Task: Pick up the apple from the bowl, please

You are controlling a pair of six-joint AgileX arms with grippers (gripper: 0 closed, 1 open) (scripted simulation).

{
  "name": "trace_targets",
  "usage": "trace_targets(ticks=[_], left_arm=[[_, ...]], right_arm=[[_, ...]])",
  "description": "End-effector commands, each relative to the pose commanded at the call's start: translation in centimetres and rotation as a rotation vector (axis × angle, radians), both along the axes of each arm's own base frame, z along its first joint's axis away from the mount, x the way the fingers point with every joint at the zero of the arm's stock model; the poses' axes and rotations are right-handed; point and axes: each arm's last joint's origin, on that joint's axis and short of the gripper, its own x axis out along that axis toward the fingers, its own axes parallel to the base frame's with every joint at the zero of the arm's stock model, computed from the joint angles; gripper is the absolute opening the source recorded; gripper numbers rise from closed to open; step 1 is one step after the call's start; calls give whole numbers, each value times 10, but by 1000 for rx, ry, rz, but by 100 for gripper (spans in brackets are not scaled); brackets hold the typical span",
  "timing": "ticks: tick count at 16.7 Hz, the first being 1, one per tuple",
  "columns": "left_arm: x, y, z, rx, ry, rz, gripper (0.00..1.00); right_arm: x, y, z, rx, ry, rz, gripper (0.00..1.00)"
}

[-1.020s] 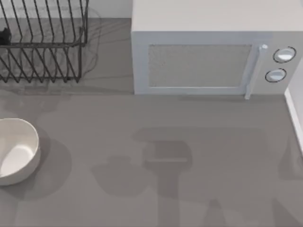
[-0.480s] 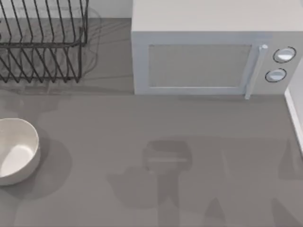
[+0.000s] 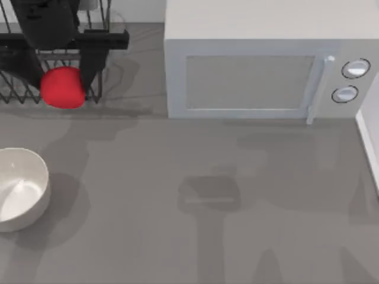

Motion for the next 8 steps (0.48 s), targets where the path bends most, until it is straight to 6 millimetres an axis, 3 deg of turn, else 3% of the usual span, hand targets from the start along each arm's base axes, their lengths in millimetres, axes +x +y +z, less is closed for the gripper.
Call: trace_targets(ticks=[2, 4, 6, 8], left_arm=[[4, -44, -20, 1, 5, 2, 0], [4, -75, -37, 1, 8, 3, 0], [4, -87, -44, 1, 8, 3, 0], [4, -87, -44, 1, 8, 3, 0]], right_arm=[[0, 0, 0, 0, 0, 0, 100], [0, 0, 0, 0, 0, 0, 100], [0, 0, 0, 0, 0, 0, 100], [0, 0, 0, 0, 0, 0, 100]])
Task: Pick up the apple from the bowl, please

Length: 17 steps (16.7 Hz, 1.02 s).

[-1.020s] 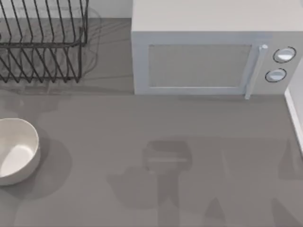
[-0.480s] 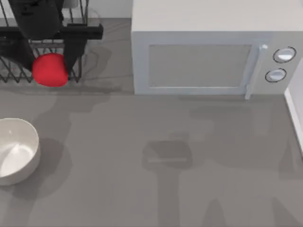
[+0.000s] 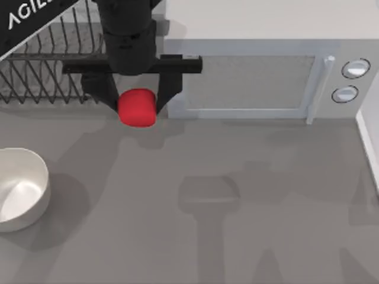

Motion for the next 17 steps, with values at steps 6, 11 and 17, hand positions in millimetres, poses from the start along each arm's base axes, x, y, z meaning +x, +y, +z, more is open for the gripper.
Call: trace_targets(ticks=[6, 11, 17], left_arm=[[4, -1, -30, 2, 5, 1, 0], [2, -1, -95, -2, -4, 0, 0], [0, 0, -110, 0, 0, 0, 0]], right_arm=[[0, 0, 0, 0, 0, 0, 100], [0, 0, 0, 0, 0, 0, 100], [0, 0, 0, 0, 0, 0, 100]])
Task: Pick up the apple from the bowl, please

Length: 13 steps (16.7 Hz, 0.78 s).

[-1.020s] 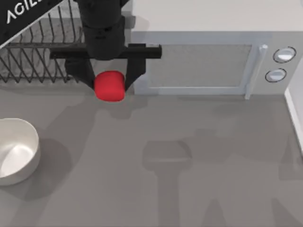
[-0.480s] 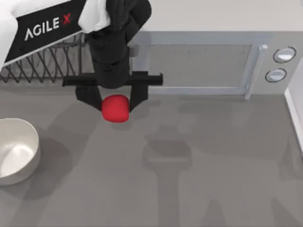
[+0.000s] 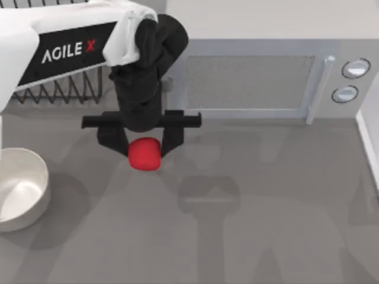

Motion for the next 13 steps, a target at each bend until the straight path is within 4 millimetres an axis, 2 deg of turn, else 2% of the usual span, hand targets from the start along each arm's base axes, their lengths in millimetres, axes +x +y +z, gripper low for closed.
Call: trace_targets(ticks=[13], left_arm=[[0, 0, 0, 0, 0, 0, 98]], right_arm=[[0, 0, 0, 0, 0, 0, 100]])
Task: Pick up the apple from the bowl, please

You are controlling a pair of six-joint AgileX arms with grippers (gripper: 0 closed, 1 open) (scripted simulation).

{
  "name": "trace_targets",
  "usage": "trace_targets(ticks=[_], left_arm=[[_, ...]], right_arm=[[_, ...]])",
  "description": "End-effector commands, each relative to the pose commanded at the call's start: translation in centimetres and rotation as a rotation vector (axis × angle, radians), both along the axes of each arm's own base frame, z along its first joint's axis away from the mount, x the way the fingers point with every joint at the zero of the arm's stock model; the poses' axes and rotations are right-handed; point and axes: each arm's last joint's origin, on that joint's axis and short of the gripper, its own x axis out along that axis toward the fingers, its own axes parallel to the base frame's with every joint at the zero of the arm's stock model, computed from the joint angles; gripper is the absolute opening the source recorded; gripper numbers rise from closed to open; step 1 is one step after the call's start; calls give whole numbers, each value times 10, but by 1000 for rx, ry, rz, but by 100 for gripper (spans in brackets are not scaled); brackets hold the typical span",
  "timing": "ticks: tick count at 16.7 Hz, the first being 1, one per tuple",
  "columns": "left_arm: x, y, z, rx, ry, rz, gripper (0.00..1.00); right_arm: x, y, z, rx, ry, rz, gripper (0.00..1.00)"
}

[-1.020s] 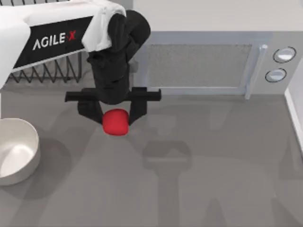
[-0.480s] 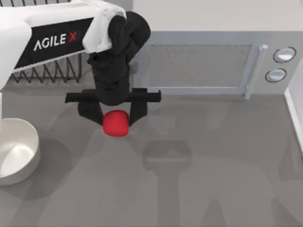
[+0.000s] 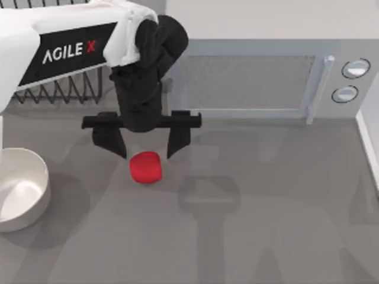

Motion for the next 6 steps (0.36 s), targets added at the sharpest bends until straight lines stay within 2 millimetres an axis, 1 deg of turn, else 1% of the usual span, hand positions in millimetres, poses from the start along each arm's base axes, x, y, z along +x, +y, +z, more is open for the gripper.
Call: trace_targets(ticks=[1, 6], left_arm=[[0, 0, 0, 0, 0, 0, 100], [0, 0, 0, 0, 0, 0, 100]], right_arm=[[0, 0, 0, 0, 0, 0, 100], [0, 0, 0, 0, 0, 0, 100]])
